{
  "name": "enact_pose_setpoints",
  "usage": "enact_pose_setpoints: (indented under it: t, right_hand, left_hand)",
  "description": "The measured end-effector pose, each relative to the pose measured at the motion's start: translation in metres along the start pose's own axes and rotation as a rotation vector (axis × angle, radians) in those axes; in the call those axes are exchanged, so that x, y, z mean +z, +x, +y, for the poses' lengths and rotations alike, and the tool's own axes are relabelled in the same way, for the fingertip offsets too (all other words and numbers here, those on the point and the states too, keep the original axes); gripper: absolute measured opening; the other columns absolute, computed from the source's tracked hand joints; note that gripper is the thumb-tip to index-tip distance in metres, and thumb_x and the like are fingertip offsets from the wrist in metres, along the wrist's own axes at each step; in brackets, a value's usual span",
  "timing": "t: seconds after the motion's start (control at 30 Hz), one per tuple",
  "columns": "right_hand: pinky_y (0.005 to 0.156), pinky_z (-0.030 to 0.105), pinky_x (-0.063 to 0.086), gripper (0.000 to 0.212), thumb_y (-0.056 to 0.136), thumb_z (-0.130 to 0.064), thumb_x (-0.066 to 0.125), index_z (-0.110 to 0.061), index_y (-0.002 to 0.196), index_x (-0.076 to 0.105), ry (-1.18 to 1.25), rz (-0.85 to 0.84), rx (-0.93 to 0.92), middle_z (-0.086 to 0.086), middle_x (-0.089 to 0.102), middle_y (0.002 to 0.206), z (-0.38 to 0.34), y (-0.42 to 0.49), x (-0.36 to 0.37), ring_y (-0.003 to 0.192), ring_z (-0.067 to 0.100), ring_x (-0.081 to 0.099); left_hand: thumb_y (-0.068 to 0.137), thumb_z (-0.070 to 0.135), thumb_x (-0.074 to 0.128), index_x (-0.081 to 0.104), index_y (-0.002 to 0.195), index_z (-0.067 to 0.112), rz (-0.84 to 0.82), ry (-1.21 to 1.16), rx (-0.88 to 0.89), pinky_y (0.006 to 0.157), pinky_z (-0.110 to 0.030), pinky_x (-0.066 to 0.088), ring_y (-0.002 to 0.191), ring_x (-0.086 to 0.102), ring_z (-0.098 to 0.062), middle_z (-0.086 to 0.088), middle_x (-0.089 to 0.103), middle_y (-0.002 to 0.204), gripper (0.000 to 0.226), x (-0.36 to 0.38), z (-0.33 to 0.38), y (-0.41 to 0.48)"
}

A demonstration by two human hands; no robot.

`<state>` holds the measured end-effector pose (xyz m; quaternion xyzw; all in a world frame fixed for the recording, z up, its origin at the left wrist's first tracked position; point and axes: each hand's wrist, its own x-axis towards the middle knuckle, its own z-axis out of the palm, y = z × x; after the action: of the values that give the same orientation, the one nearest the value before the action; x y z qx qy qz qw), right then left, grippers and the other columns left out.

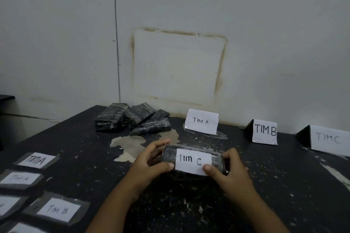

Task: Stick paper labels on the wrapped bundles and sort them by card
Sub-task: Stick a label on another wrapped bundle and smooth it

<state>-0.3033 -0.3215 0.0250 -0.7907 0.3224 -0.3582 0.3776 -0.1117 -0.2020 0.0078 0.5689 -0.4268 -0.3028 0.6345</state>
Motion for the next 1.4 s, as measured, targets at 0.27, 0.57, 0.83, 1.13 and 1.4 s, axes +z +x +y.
enact_pose_setpoints:
  t: [0.27, 0.57, 0.83, 1.13, 1.4]
  right_hand:
    - [0.058, 0.031, 0.037, 0.074, 0.038, -0.076, 0.071, -0.021, 0.079, 0.041, -0.151, -0.156, 0.033, 0.005, 0.060, 0.077, 0.011, 0.002, -0.008, 0.065, 0.013, 0.048]
    - [0.059, 0.023, 0.038, 0.052, 0.056, -0.055, 0.078, -0.023, 0.086, 0.050, -0.133, -0.067, 0.107, -0.007, 0.058, 0.080, 0.020, 0.008, -0.008, 0.069, 0.007, 0.051]
    - [0.080, 0.033, 0.052, 0.049, 0.058, -0.051, 0.078, -0.028, 0.094, 0.055, -0.053, -0.066, 0.159, -0.007, 0.065, 0.097, 0.028, 0.012, -0.022, 0.088, 0.012, 0.062]
    - [0.090, 0.040, 0.051, 0.047, 0.069, -0.044, 0.075, -0.034, 0.108, 0.051, -0.044, -0.036, 0.160, -0.008, 0.056, 0.112, 0.036, 0.016, -0.027, 0.103, 0.015, 0.057]
    - [0.091, 0.030, 0.041, 0.049, 0.073, -0.042, 0.073, -0.038, 0.115, 0.047, -0.095, -0.047, 0.096, -0.011, 0.046, 0.118, 0.036, 0.015, -0.023, 0.108, 0.009, 0.047]
  left_hand:
    - [0.060, 0.037, 0.083, 0.066, 0.100, 0.037, 0.010, 0.232, -0.032, 0.082, -0.017, 0.049, 0.103, 0.061, -0.002, 0.011, 0.068, 0.109, 0.044, -0.001, -0.002, 0.001]
    - [0.066, 0.036, 0.084, 0.056, 0.112, 0.044, 0.046, 0.368, 0.075, 0.083, -0.011, 0.043, 0.109, 0.051, 0.005, 0.019, 0.054, 0.121, 0.054, 0.012, -0.012, 0.002]
    - [0.062, 0.044, 0.076, 0.043, 0.120, 0.051, -0.022, 0.344, 0.124, 0.105, -0.024, 0.041, 0.118, 0.045, 0.014, 0.023, 0.050, 0.129, 0.067, 0.023, -0.023, 0.005]
    - [0.080, 0.036, 0.067, 0.035, 0.137, 0.047, -0.059, 0.410, 0.161, 0.110, -0.025, 0.036, 0.130, 0.038, 0.005, 0.023, 0.042, 0.141, 0.067, 0.034, -0.029, 0.008]
    - [0.073, 0.040, 0.071, 0.031, 0.128, 0.061, -0.046, 0.439, 0.181, 0.093, 0.000, 0.031, 0.124, 0.035, 0.017, 0.030, 0.039, 0.139, 0.071, 0.033, -0.026, 0.006]
